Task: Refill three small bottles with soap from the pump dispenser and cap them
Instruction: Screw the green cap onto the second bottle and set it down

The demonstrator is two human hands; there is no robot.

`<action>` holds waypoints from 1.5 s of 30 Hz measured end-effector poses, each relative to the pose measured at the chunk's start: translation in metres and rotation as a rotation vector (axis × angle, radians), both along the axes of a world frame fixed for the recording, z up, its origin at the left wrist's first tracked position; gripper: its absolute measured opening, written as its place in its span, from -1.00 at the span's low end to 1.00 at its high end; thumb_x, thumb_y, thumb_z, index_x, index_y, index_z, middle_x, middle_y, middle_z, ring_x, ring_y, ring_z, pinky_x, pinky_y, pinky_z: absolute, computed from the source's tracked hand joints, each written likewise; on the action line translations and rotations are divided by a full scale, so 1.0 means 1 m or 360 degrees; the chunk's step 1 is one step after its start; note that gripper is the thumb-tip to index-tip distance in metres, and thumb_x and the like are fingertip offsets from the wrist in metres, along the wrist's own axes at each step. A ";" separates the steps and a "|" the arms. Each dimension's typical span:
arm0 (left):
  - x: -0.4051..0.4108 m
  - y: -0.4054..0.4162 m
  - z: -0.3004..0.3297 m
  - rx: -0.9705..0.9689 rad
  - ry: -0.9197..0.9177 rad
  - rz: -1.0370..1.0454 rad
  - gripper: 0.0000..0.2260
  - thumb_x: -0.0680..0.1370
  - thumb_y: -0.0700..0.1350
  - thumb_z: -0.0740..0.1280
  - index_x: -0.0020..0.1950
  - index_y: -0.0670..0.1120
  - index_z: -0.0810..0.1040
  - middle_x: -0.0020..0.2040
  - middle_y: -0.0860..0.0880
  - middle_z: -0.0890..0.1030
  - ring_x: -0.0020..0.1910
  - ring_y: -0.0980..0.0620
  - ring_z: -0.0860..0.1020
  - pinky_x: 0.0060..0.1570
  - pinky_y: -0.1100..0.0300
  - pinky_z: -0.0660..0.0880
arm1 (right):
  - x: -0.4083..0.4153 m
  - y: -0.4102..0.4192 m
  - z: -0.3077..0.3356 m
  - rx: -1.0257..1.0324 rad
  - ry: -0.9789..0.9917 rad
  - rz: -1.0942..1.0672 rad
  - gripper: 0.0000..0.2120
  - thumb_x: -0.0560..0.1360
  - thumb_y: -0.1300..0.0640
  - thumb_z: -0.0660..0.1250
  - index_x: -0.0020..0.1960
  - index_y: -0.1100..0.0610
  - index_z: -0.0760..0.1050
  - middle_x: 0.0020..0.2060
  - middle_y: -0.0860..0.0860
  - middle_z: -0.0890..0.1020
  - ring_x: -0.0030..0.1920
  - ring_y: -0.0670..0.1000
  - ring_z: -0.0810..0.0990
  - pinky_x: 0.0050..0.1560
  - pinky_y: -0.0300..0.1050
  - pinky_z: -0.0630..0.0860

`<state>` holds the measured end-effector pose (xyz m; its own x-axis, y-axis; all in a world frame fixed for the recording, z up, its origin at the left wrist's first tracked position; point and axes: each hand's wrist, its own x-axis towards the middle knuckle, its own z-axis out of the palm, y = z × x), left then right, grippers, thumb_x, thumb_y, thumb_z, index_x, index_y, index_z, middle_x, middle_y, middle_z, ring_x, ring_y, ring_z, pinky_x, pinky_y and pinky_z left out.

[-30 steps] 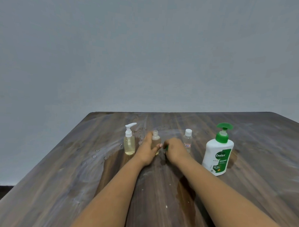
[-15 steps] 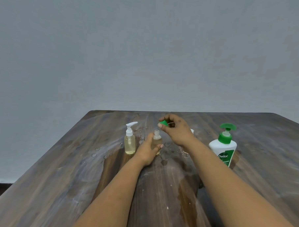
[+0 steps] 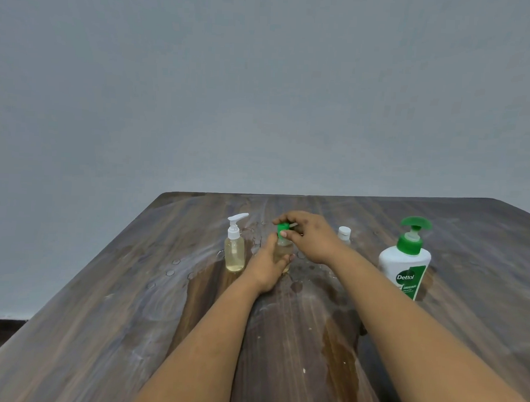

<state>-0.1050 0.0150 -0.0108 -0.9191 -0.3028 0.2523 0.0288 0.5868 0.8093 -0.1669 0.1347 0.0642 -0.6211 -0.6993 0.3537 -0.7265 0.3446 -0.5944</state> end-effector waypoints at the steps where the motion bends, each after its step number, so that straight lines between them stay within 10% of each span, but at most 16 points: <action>1: 0.000 0.000 0.000 -0.0006 -0.0008 0.0002 -0.58 0.61 -0.08 0.30 0.43 0.01 0.25 0.20 -0.10 0.58 0.16 -0.06 0.55 0.16 0.07 0.46 | -0.001 0.000 0.001 0.0006 0.0013 -0.0014 -0.78 0.54 0.24 0.37 0.18 0.12 0.60 0.14 0.02 0.61 0.06 -0.07 0.55 0.08 -0.34 0.40; 7: -0.002 -0.001 -0.001 -0.0053 -0.0044 0.0031 -0.58 0.62 -0.04 0.29 0.44 0.02 0.24 0.12 -0.01 0.53 0.10 0.01 0.51 0.01 0.19 0.36 | -0.006 -0.006 0.002 -0.0025 0.0087 -0.0139 -0.77 0.41 0.16 0.53 0.02 0.20 0.58 -0.12 -0.01 0.59 -0.19 -0.09 0.50 -0.29 -0.50 0.35; 15: 0.001 -0.001 0.000 0.0041 -0.0039 -0.0011 -0.51 0.61 -0.12 0.31 0.49 -0.03 0.21 0.06 0.14 0.59 0.15 0.07 0.55 0.01 0.43 0.39 | 0.001 -0.011 0.008 0.0309 0.0286 -0.0421 -0.47 0.38 -0.33 0.40 -0.23 0.16 0.44 -0.32 0.01 0.50 -0.22 0.03 0.49 -0.22 -0.09 0.40; 20: -0.001 -0.002 -0.001 0.0059 -0.0019 -0.0002 -0.65 0.60 -0.09 0.32 0.35 -0.04 0.32 0.14 -0.11 0.60 0.11 -0.10 0.58 0.19 -0.05 0.49 | -0.003 0.001 0.017 0.0182 0.0062 0.0001 -0.75 0.63 0.10 0.25 0.27 0.11 0.53 0.21 0.02 0.59 0.17 -0.05 0.52 0.18 -0.21 0.40; 30: -0.004 -0.005 -0.004 0.0058 -0.0023 -0.0027 -0.44 0.60 -0.04 0.32 0.54 0.06 0.15 0.14 0.04 0.62 0.11 0.06 0.57 0.11 0.23 0.47 | -0.003 -0.014 0.007 0.0261 0.0320 -0.0450 -0.50 0.42 -0.27 0.41 -0.31 0.16 0.42 -0.38 0.00 0.47 -0.30 -0.01 0.45 -0.29 -0.11 0.35; 33: -0.005 -0.007 -0.006 0.0037 0.0014 0.0011 -0.57 0.58 -0.04 0.36 0.39 0.05 0.27 0.02 0.12 0.58 -0.02 0.17 0.55 -0.13 0.47 0.40 | -0.001 -0.010 0.008 0.0258 0.0221 -0.0359 -0.53 0.48 -0.29 0.31 -0.08 0.15 0.52 -0.14 0.03 0.56 -0.09 0.02 0.52 -0.08 -0.09 0.45; 36: -0.007 -0.009 -0.010 0.0095 0.0055 0.0054 -0.67 0.55 -0.03 0.40 0.18 -0.03 0.31 -0.01 0.06 0.57 -0.03 0.09 0.56 -0.06 0.25 0.49 | -0.001 0.000 0.015 0.0246 0.0092 -0.0014 -0.70 0.59 0.05 0.31 0.29 0.12 0.51 0.18 0.05 0.57 0.16 -0.02 0.52 0.14 -0.25 0.38; 40: -0.009 -0.015 -0.012 0.0199 0.0058 0.0000 -0.67 0.52 -0.05 0.44 0.19 0.01 0.39 0.03 0.07 0.59 0.06 0.01 0.58 0.09 0.08 0.53 | -0.005 0.001 0.015 0.0253 0.0136 -0.0001 -0.77 0.55 0.19 0.37 0.19 0.18 0.59 0.13 0.06 0.64 0.01 -0.11 0.50 -0.03 -0.38 0.31; 45: -0.009 -0.012 -0.011 0.0085 0.0008 0.0045 -0.45 0.54 0.02 0.41 0.48 0.05 0.30 0.20 0.10 0.51 0.21 0.08 0.49 0.12 0.24 0.38 | -0.005 -0.013 0.007 0.0221 0.0242 -0.0301 -0.66 0.44 -0.04 0.49 -0.13 0.24 0.51 -0.20 0.12 0.57 -0.17 0.06 0.50 -0.18 -0.08 0.37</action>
